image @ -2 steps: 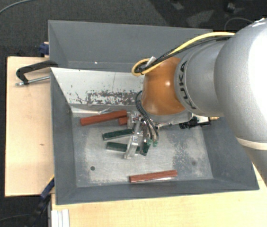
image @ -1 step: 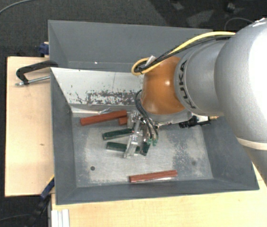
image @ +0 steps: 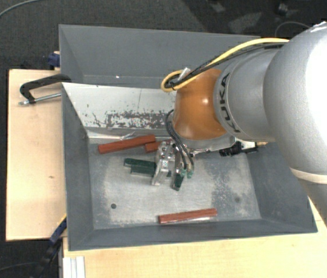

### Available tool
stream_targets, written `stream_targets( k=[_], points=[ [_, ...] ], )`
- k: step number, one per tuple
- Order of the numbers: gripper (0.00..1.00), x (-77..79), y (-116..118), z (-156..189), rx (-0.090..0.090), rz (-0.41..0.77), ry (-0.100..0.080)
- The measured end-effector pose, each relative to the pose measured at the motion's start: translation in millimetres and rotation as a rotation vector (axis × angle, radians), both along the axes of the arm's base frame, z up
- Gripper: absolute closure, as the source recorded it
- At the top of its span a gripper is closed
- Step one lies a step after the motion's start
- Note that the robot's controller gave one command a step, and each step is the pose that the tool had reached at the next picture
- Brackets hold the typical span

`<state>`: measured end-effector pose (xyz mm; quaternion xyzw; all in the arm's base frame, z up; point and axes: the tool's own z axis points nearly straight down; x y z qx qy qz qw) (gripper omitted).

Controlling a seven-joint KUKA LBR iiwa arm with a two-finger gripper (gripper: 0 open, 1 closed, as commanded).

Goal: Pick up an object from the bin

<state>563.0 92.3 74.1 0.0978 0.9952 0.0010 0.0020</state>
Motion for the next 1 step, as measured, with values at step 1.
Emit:
stream_targets(
  k=[1],
  points=[
    [1.0, 1.9, 1.0, 29.6, 0.001, 0.002, -0.004]
  ],
)
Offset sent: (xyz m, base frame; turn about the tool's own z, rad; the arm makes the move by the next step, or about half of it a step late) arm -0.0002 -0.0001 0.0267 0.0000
